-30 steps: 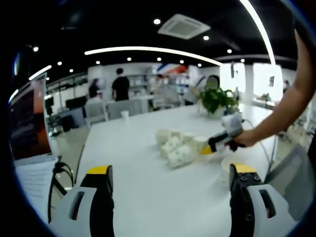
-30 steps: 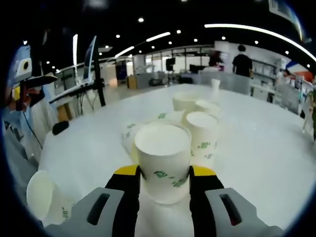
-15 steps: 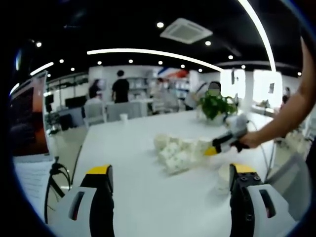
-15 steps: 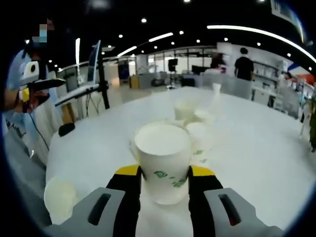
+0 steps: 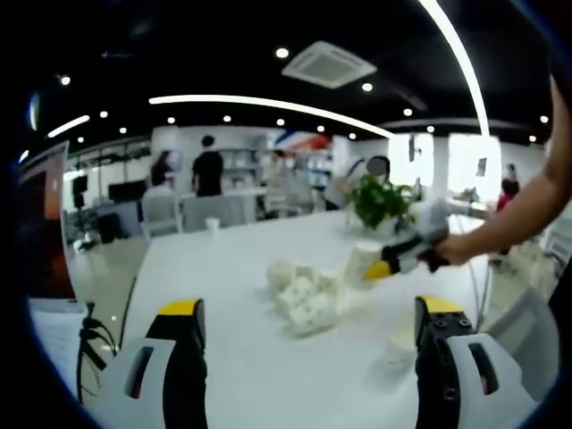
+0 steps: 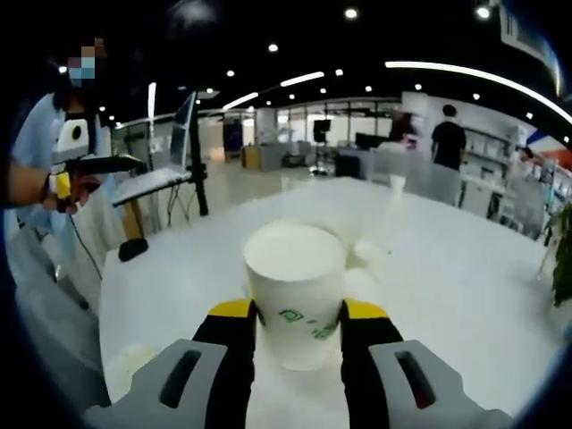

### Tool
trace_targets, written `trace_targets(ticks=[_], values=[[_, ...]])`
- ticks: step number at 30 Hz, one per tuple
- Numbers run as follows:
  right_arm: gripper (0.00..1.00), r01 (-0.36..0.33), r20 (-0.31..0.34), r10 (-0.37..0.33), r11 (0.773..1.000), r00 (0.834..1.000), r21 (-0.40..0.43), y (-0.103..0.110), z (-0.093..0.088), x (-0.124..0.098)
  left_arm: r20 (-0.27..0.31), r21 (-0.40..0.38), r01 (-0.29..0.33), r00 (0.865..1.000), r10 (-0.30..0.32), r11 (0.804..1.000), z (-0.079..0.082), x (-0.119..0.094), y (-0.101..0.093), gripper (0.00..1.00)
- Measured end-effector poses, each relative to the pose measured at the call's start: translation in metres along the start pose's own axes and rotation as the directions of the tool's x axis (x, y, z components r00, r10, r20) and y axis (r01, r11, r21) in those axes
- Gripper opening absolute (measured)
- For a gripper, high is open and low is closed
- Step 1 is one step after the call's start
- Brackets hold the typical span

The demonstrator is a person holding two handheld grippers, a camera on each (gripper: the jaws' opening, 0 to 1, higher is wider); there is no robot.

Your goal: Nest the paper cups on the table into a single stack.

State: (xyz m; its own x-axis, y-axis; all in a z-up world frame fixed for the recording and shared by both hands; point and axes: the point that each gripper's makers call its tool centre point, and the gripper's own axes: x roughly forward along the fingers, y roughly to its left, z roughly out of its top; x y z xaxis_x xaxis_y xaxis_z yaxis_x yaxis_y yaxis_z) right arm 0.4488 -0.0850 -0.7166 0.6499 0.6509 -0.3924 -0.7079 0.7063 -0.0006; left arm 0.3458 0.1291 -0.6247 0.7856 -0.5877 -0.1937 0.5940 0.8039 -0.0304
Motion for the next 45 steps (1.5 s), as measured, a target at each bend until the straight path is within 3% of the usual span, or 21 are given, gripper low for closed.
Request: trace_targets(ticks=[19, 29, 38, 45], values=[[0.34, -0.063, 0.037, 0.066, 0.995, 0.997, -0.073, 0.029, 0.052, -0.009, 0.058, 0.039, 0.064, 0.996, -0.067, 0.997, 0.045, 0.036, -0.015, 0.92], [0.33, -0.092, 0.032, 0.095, 0.992, 0.995, -0.085, 0.041, 0.06, -0.019, 0.072, 0.072, 0.107, 0.991, -0.112, 0.992, 0.061, 0.052, -0.029, 0.89], [0.33, -0.1, 0.025, 0.103, 0.991, 0.994, -0.094, 0.049, 0.063, -0.032, 0.078, 0.047, 0.125, 0.989, -0.128, 0.991, 0.064, 0.062, -0.034, 0.86], [0.33, -0.15, -0.004, 0.15, 0.988, 0.989, -0.047, 0.066, 0.063, -0.04, 0.064, 0.086, 0.162, 0.984, -0.168, 0.983, 0.063, 0.069, -0.05, 0.84]])
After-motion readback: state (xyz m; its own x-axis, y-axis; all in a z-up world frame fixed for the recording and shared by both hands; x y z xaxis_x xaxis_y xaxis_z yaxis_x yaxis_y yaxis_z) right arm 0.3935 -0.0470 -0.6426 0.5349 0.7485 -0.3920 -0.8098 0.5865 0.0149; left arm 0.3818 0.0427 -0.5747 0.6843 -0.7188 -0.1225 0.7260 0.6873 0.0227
